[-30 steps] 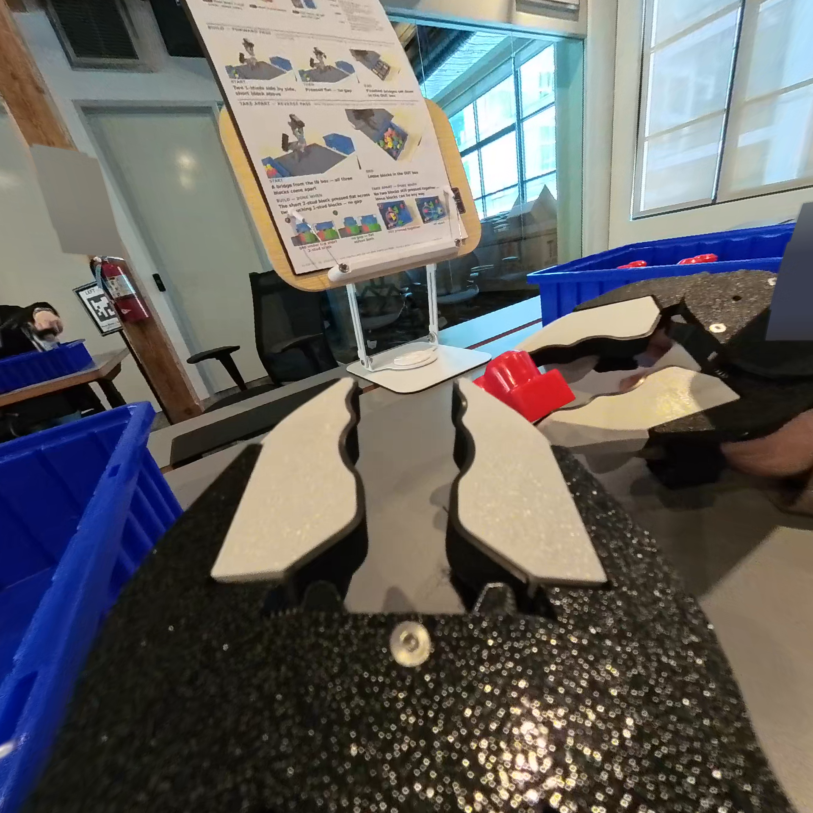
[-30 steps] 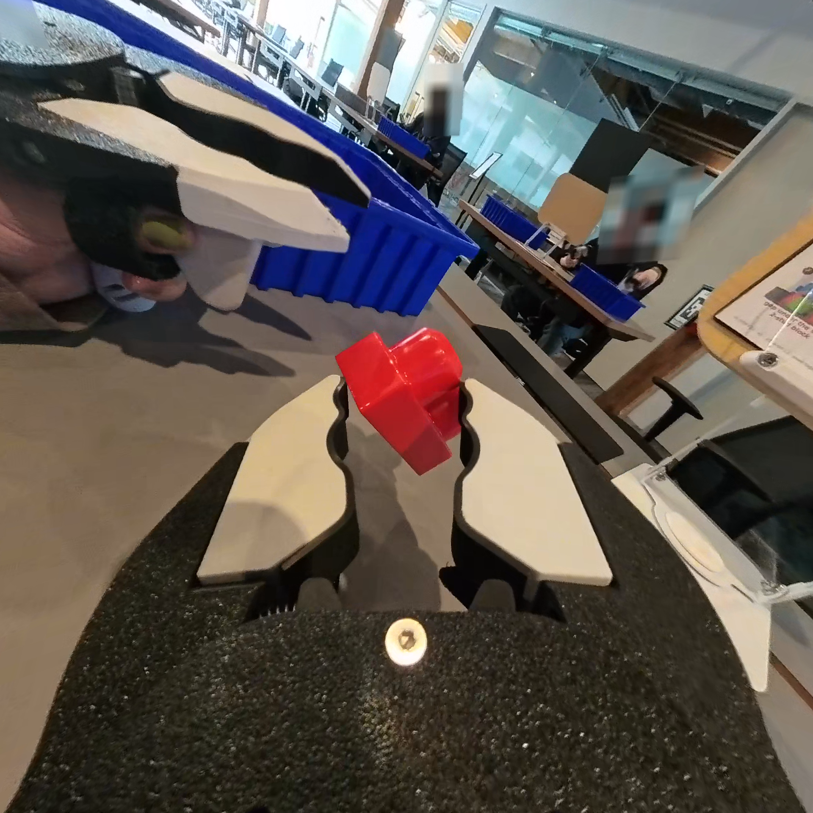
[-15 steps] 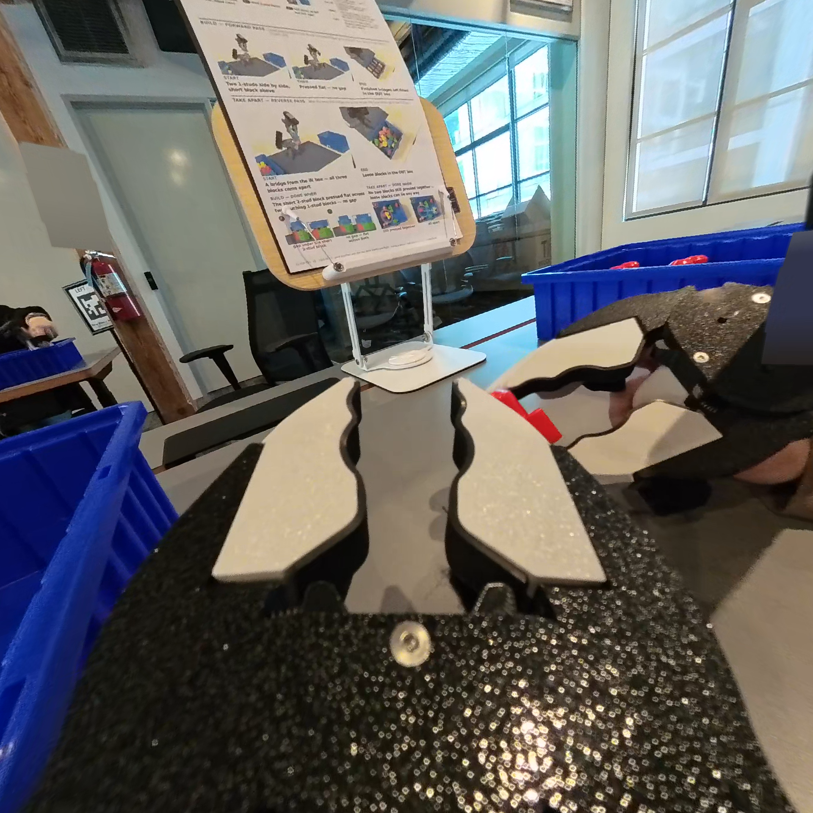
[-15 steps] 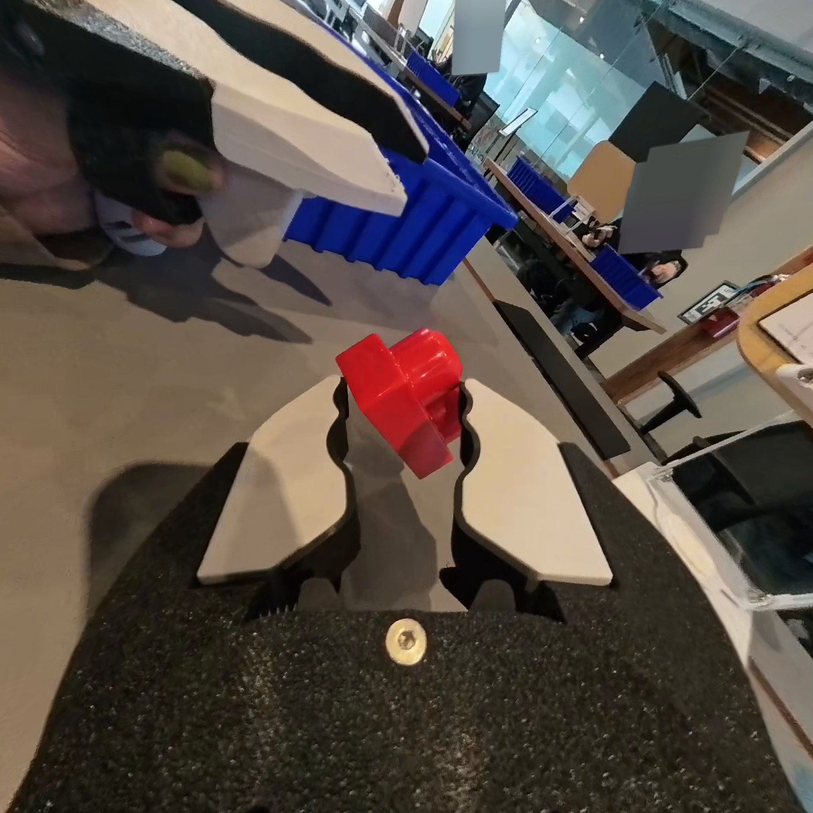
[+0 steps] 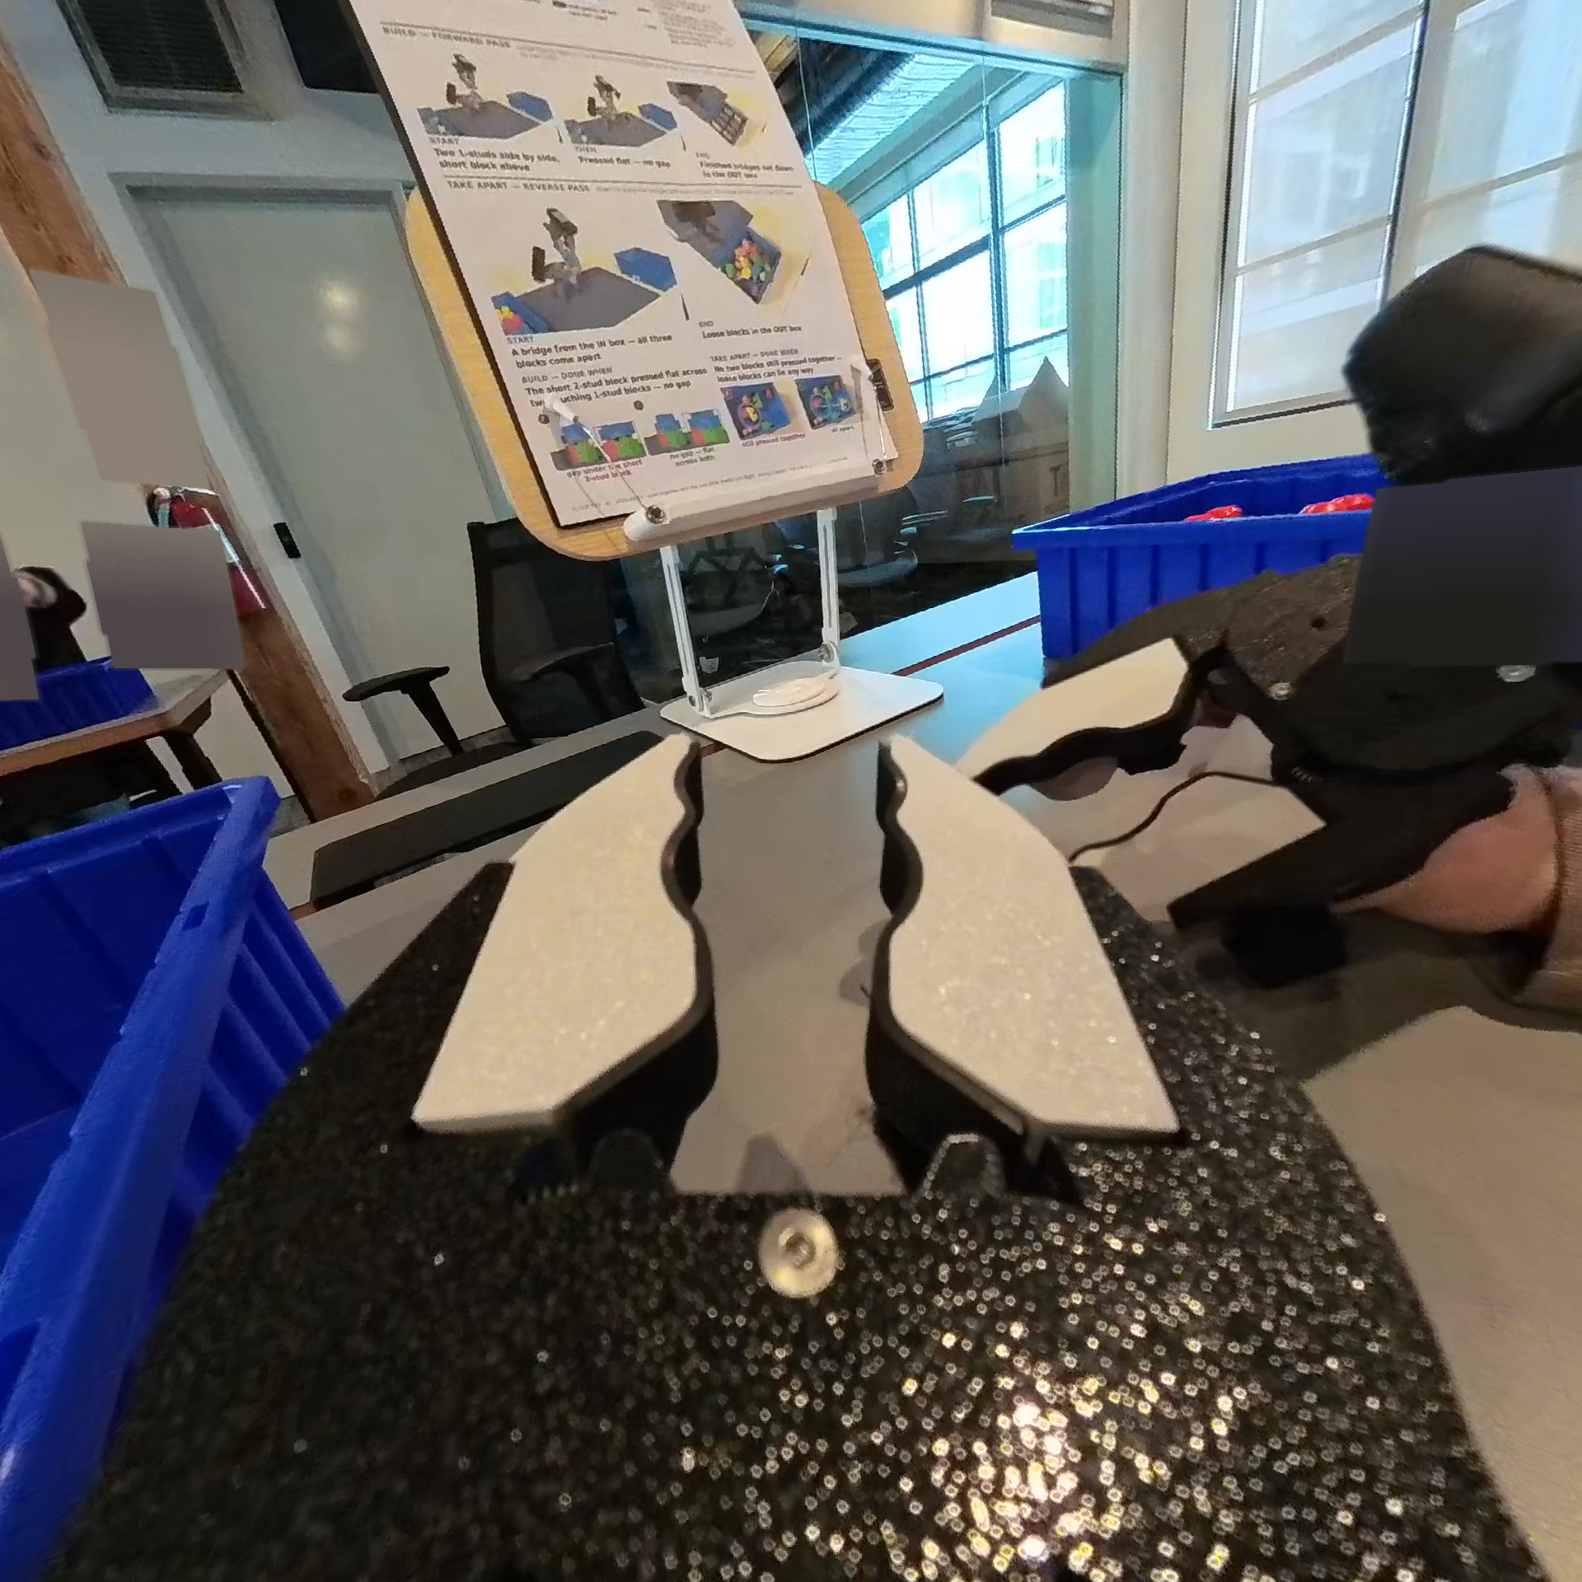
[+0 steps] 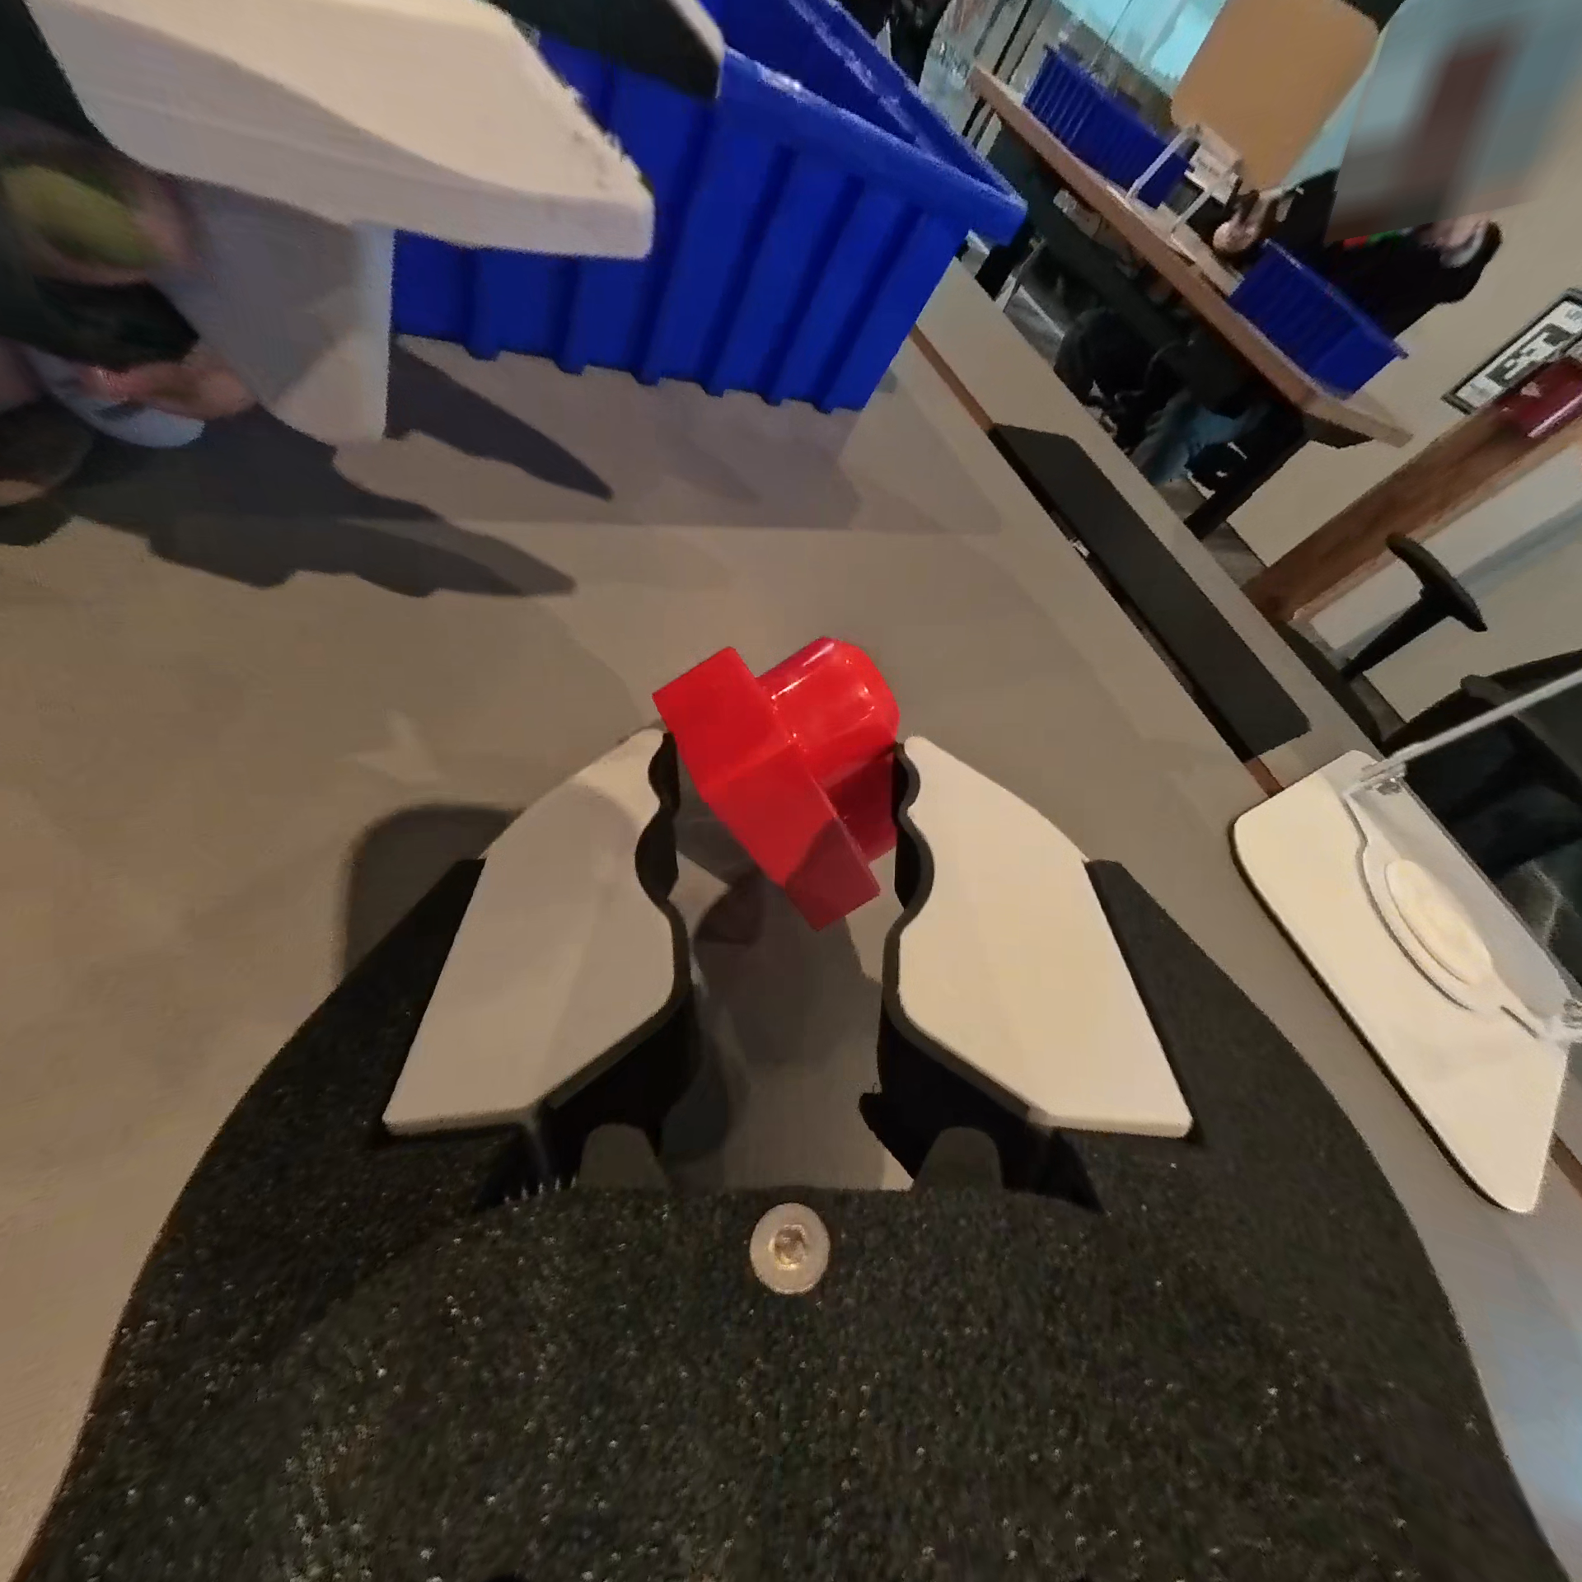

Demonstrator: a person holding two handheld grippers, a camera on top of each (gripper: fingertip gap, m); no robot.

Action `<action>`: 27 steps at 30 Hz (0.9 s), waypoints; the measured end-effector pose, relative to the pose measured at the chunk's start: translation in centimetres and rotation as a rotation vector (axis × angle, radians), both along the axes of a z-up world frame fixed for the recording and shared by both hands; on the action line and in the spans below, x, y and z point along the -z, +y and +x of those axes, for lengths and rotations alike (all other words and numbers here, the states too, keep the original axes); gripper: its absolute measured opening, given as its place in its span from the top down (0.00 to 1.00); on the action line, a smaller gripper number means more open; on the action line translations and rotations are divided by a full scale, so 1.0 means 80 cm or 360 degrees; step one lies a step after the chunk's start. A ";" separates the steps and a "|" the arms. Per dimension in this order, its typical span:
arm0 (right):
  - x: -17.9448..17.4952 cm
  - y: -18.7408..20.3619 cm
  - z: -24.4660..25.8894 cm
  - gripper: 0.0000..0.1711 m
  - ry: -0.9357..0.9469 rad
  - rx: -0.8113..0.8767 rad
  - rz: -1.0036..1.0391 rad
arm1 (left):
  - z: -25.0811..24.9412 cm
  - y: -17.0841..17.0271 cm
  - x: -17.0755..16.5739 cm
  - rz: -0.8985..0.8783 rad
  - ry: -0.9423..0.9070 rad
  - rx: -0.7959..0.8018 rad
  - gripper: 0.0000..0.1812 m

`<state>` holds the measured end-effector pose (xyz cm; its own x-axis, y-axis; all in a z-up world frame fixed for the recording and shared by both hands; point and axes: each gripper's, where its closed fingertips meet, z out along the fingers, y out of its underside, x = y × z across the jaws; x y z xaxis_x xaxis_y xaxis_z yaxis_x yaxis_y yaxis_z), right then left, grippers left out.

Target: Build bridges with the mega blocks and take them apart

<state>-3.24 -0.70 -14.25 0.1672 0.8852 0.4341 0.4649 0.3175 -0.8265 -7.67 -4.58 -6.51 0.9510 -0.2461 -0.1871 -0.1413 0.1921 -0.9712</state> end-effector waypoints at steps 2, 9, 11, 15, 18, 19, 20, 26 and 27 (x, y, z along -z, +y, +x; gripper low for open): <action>0.004 -0.001 -0.001 0.72 -0.0034 0.0000 0.0008 | 0.000 0.000 0.000 -0.0001 -0.0001 0.0000 0.79; 0.003 0.001 0.000 0.72 -0.0013 0.0009 -0.0010 | -0.001 0.000 0.001 -0.0006 -0.0005 -0.0005 0.79; 0.003 0.002 0.000 0.72 -0.0006 0.0014 -0.0034 | -0.001 0.001 0.001 -0.0007 -0.0005 -0.0007 0.79; 0.003 0.003 0.001 0.72 -0.0007 0.0020 -0.0035 | -0.001 0.001 0.001 -0.0010 -0.0007 -0.0006 0.79; 0.003 0.003 0.000 0.72 -0.0009 0.0017 -0.0028 | -0.001 0.001 0.001 -0.0011 -0.0008 -0.0007 0.79; 0.003 0.003 0.000 0.72 -0.0009 0.0015 -0.0030 | -0.001 0.001 0.001 -0.0011 -0.0009 -0.0007 0.79; 0.003 0.003 0.000 0.72 -0.0008 0.0013 -0.0033 | -0.001 0.001 0.001 -0.0011 -0.0009 -0.0008 0.79; -0.002 0.000 -0.001 0.72 0.0035 -0.0019 -0.0062 | -0.002 0.002 0.002 -0.0014 -0.0018 -0.0008 0.79; -0.003 0.000 -0.001 0.71 0.0050 -0.0021 -0.0073 | -0.001 0.002 0.003 -0.0016 -0.0024 0.0001 0.79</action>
<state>-3.29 -0.68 -13.98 0.1684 0.9063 0.3877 0.4343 0.2848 -0.8545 -7.74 -4.42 -6.74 0.9535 -0.2487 -0.1701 -0.1265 0.1822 -0.9751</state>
